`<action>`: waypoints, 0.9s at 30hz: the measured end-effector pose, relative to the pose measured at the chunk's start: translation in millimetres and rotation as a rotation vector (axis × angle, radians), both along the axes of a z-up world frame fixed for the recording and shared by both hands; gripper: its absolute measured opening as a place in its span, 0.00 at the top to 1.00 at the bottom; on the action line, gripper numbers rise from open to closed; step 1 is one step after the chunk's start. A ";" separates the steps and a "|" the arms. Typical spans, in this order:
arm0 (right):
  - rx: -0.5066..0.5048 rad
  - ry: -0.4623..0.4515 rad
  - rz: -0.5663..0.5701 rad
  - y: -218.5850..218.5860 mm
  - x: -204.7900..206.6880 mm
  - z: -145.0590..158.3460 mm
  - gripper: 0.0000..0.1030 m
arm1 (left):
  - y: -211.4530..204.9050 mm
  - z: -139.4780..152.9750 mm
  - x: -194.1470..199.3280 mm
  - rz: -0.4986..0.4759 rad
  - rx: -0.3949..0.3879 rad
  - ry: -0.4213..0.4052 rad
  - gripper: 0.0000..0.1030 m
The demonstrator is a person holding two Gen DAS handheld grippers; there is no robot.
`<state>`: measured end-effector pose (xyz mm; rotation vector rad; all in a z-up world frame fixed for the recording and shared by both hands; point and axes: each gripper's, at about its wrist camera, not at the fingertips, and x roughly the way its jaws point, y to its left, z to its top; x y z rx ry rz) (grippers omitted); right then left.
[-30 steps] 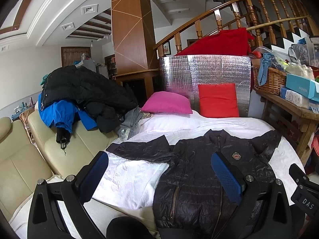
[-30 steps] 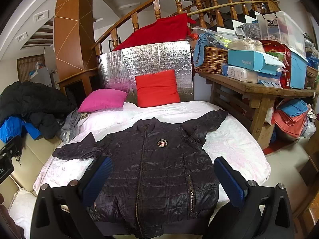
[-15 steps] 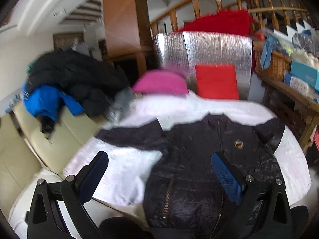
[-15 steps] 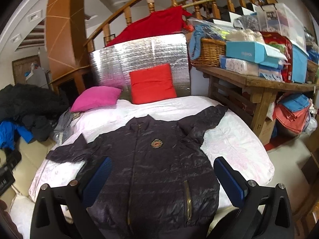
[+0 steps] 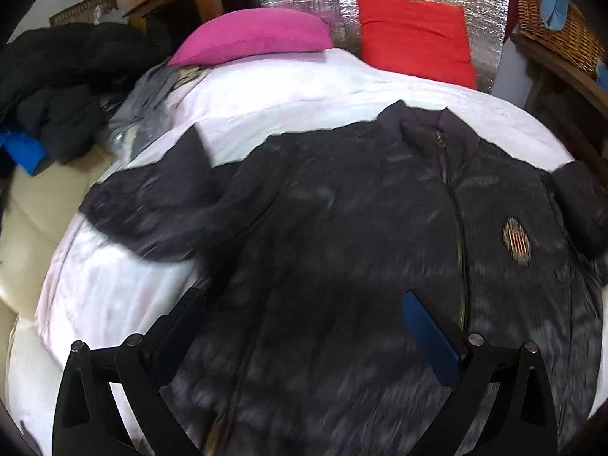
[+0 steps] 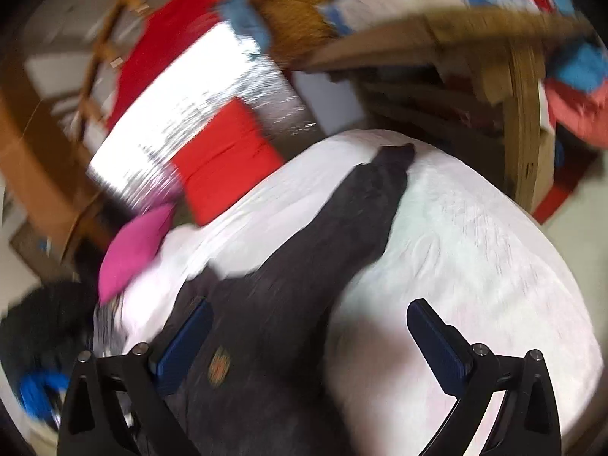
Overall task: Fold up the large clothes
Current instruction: 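Grasp the black jacket's sleeve cuff with the right gripper and lift it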
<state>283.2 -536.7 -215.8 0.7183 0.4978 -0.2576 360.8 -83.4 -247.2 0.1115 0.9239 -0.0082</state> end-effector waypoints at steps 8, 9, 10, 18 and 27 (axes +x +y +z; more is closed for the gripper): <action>0.276 -0.063 -0.076 -117.0 115.2 -49.1 0.00 | -25.8 -21.6 11.5 -0.090 0.046 -0.028 0.01; 0.303 -0.070 -0.079 -123.8 125.7 -54.2 0.00 | -26.4 -22.0 12.2 -0.093 0.054 -0.034 0.01; 0.324 -0.047 -0.091 -129.4 131.5 -68.0 0.02 | -27.9 -22.3 12.3 -0.100 0.062 -0.040 0.01; 0.364 0.002 -0.124 -142.9 169.3 -104.4 0.78 | -22.8 -29.0 23.0 -0.073 0.072 -0.026 0.01; 0.195 -0.139 0.000 -60.9 139.2 -25.3 0.86 | 9.0 -15.4 28.7 0.020 0.011 -0.054 0.01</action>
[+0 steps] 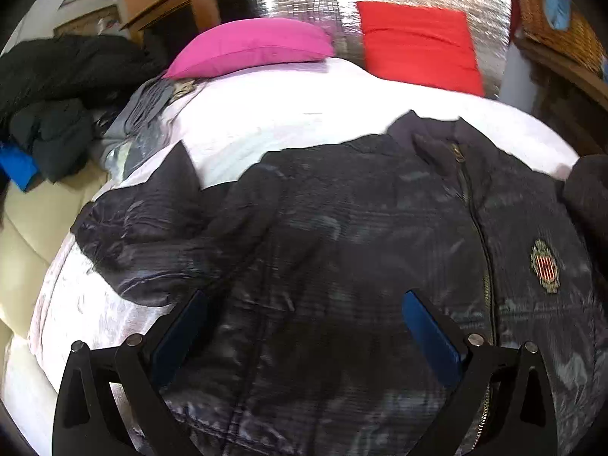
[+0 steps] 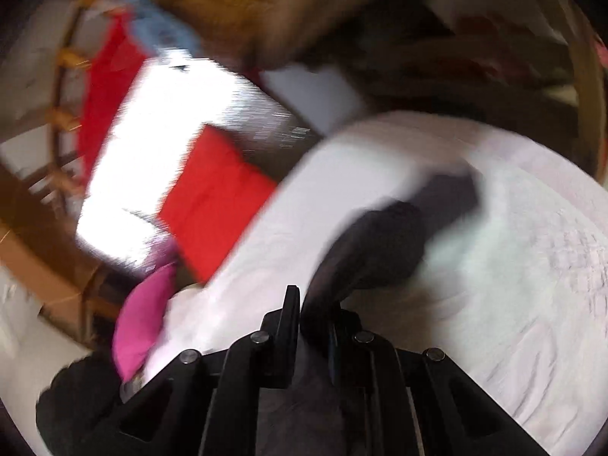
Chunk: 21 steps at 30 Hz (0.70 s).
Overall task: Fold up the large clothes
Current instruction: 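Grasp the black jacket's sleeve cuff with the right gripper and lift it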
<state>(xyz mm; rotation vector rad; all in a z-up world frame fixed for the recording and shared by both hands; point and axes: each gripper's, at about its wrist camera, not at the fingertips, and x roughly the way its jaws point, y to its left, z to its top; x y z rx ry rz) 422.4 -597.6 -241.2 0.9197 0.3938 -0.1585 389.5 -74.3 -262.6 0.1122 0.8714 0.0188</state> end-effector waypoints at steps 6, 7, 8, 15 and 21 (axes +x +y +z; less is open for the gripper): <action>-0.045 -0.097 0.178 104.4 -22.3 56.0 0.86 | 31.1 13.0 -2.0 0.074 -0.029 -0.025 0.01; -0.048 -0.100 0.213 126.6 -24.8 58.7 0.86 | 36.2 15.8 -4.3 0.082 -0.025 -0.038 0.01; -0.052 -0.097 0.248 149.4 -26.7 58.3 0.86 | 41.1 18.4 -6.9 0.089 -0.017 -0.052 0.01; -0.020 0.003 0.478 279.6 -21.6 5.0 0.86 | 77.1 30.3 -18.3 0.150 -0.011 -0.118 0.01; 0.165 0.241 0.647 325.2 -13.7 -65.6 0.39 | 92.1 29.9 -18.6 0.153 -0.053 -0.128 0.01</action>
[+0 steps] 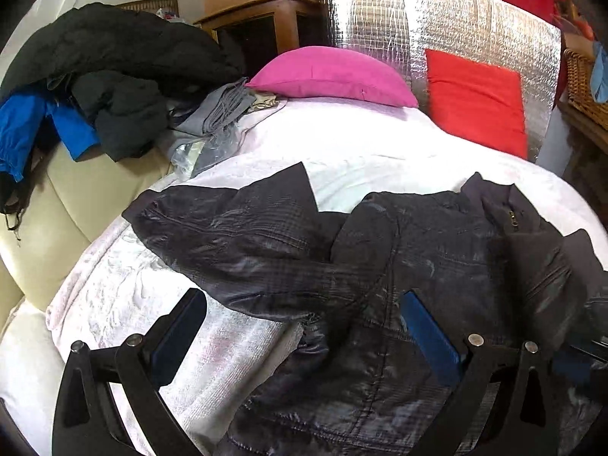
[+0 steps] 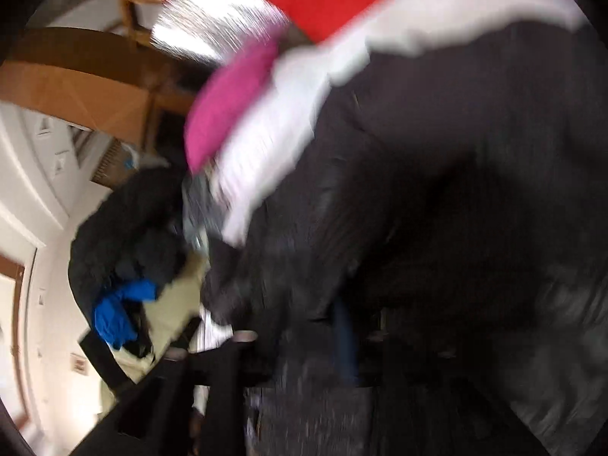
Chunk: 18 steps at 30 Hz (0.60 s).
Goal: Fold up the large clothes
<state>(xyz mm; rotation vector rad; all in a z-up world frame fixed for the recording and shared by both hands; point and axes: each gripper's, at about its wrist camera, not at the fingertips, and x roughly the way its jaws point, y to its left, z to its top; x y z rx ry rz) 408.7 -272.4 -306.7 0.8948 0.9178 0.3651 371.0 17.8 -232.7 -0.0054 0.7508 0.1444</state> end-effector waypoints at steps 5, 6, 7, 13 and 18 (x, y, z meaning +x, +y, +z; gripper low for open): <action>0.087 -0.070 0.054 -29.2 -39.5 17.9 0.21 | -14.3 5.5 -5.0 -0.096 -0.072 -0.029 0.01; 0.108 -0.114 0.046 -41.5 -55.8 22.3 0.21 | -22.9 7.2 -6.9 -0.130 -0.078 -0.038 0.01; 0.114 -0.176 0.006 -57.5 -68.2 33.8 0.21 | -32.9 8.5 -9.6 -0.169 -0.082 -0.048 0.01; -0.151 -0.162 -0.438 -159.1 -107.1 36.5 0.21 | -108.4 6.6 -24.8 -0.425 -0.072 -0.056 0.01; -0.159 0.028 -0.543 -206.6 -88.9 -0.1 0.21 | -162.9 -2.1 -18.0 -0.521 -0.039 -0.010 0.01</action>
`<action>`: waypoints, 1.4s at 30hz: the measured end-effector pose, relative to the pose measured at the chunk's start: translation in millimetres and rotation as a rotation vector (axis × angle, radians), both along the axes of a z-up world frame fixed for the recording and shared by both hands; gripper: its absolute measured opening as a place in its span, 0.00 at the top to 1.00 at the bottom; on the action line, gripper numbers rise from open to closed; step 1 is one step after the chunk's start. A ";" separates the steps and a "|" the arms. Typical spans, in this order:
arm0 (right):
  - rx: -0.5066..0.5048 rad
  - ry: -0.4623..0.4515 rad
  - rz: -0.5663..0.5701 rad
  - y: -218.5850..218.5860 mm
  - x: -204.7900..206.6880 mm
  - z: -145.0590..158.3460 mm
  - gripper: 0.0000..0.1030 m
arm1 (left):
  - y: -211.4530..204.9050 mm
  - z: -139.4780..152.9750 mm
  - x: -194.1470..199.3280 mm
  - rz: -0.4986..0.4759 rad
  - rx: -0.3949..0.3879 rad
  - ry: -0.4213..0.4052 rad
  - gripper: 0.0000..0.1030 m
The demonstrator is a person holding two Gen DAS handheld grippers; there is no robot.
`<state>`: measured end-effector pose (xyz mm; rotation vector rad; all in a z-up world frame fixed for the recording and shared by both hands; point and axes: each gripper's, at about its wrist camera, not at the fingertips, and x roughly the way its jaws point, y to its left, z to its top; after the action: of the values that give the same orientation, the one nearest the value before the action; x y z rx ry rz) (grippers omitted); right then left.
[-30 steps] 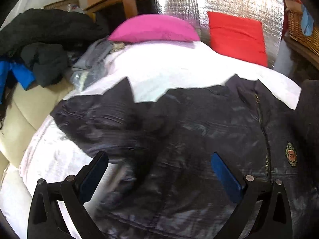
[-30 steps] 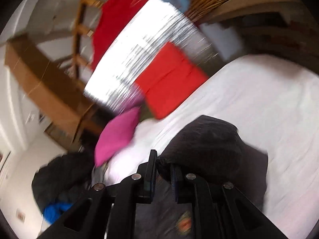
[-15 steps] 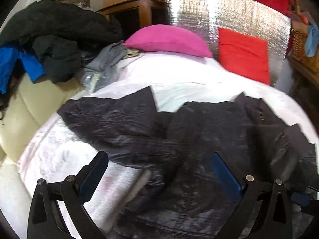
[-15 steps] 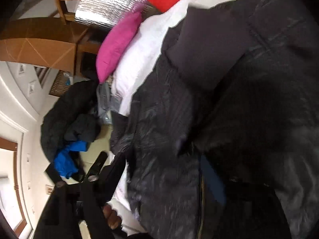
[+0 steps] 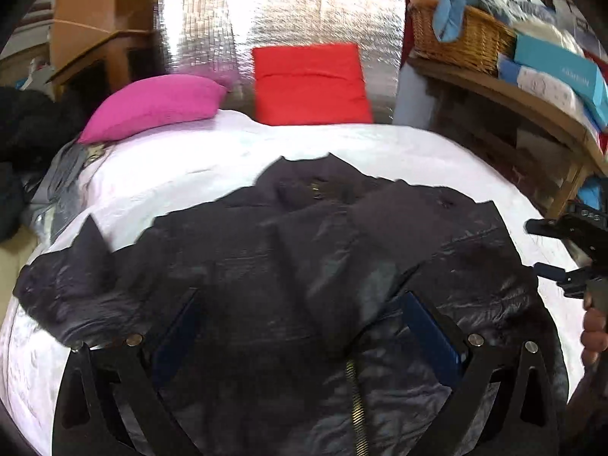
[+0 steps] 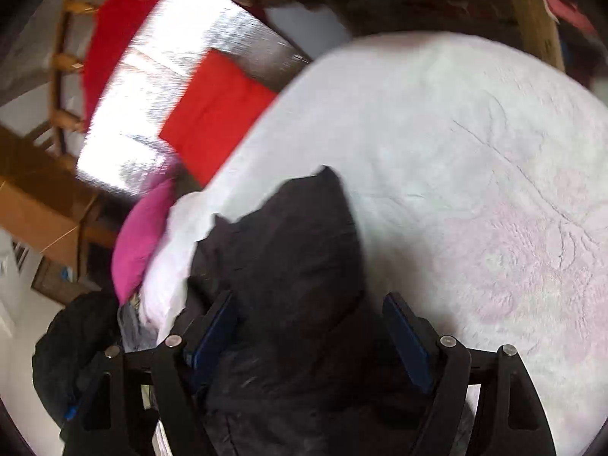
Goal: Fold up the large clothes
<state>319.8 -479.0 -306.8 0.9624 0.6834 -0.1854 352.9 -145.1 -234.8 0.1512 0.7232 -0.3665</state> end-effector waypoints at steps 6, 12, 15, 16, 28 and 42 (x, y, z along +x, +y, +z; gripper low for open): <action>0.007 0.080 0.073 -1.8 32.9 -30.7 0.37 | -33.0 -29.1 14.3 0.004 0.113 0.029 0.01; -0.152 0.178 0.107 36.0 54.0 -30.9 0.61 | -5.7 -51.0 37.8 0.024 0.004 0.204 0.59; -0.167 0.197 0.109 40.4 58.6 -34.2 0.61 | 21.1 -51.4 44.7 0.073 -0.057 0.255 0.59; -0.156 0.205 0.106 38.4 57.6 -37.5 0.62 | 33.3 -51.2 46.3 0.083 -0.087 0.286 0.59; -0.164 0.235 0.074 44.7 59.6 -38.5 0.62 | 133.4 -8.0 30.9 0.336 -0.156 0.129 0.21; -0.138 0.225 0.084 36.6 57.2 -40.7 0.61 | -47.5 -18.1 16.3 0.067 0.134 0.008 0.05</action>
<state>376.9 -442.4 -347.5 0.7850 0.9042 -0.2654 369.3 -192.6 -252.8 0.2515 0.7589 -0.2546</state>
